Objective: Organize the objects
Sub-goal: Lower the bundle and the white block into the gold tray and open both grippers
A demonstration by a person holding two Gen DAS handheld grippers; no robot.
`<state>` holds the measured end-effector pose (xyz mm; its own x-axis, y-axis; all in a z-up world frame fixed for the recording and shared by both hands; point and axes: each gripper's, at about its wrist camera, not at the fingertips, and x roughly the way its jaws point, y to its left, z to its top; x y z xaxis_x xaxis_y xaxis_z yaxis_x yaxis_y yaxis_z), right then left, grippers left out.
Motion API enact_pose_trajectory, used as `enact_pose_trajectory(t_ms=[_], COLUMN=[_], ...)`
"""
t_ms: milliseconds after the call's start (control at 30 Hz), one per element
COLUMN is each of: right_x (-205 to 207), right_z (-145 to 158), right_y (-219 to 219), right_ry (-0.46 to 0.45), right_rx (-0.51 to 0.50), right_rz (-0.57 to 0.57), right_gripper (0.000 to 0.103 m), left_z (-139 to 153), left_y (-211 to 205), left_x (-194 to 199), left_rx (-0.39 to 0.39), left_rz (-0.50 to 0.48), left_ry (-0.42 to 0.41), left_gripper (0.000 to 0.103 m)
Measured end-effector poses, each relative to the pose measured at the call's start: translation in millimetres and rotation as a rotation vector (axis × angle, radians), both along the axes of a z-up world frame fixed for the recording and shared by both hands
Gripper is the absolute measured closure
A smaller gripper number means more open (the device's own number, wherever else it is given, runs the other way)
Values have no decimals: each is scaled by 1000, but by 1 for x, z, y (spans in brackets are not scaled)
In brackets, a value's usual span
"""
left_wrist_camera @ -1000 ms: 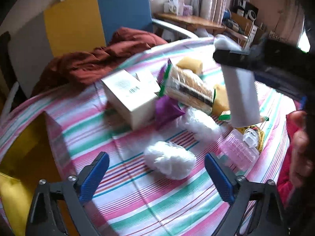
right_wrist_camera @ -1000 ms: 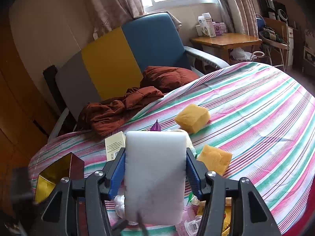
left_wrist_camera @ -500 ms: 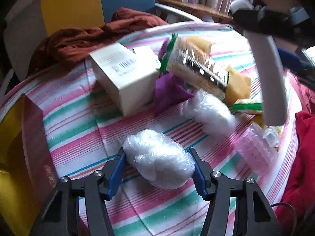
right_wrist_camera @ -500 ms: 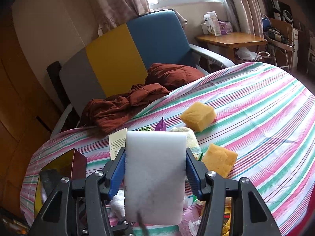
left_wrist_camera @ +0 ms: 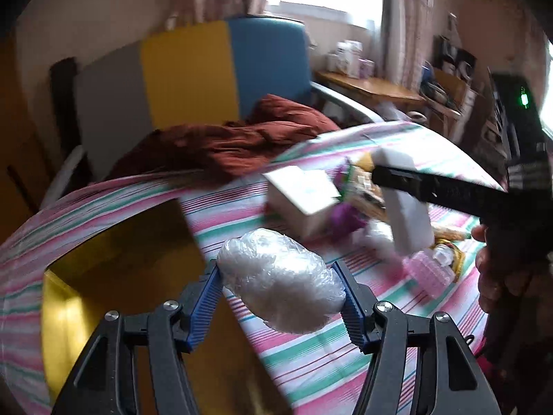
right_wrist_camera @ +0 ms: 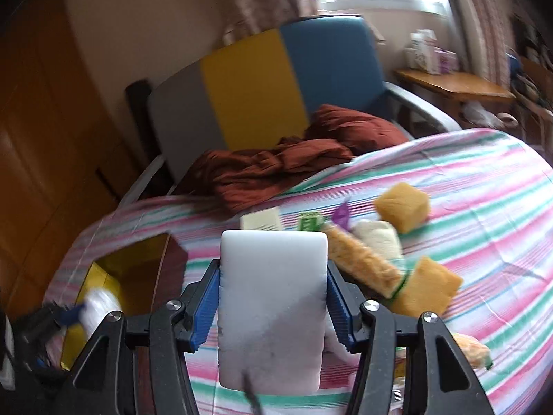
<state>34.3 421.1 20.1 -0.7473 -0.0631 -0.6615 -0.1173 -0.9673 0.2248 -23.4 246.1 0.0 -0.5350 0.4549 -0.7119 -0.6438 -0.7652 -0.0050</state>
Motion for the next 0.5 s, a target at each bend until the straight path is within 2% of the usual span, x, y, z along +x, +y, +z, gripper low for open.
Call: enact_pose_trajectory(t_ms=[267, 500], right_x=[-13, -28], right_z=[-12, -9], right_y=[-37, -92], right_ry=[-75, -100], right_rx=[36, -40], right_rz=[113, 206], right_gripper=[46, 46], left_z=[-5, -22], left_y=[-83, -151], left_x=[-22, -28], left_rx=[5, 14], left_rz=[209, 349], left_ry=[-17, -36], left_gripper=[38, 38])
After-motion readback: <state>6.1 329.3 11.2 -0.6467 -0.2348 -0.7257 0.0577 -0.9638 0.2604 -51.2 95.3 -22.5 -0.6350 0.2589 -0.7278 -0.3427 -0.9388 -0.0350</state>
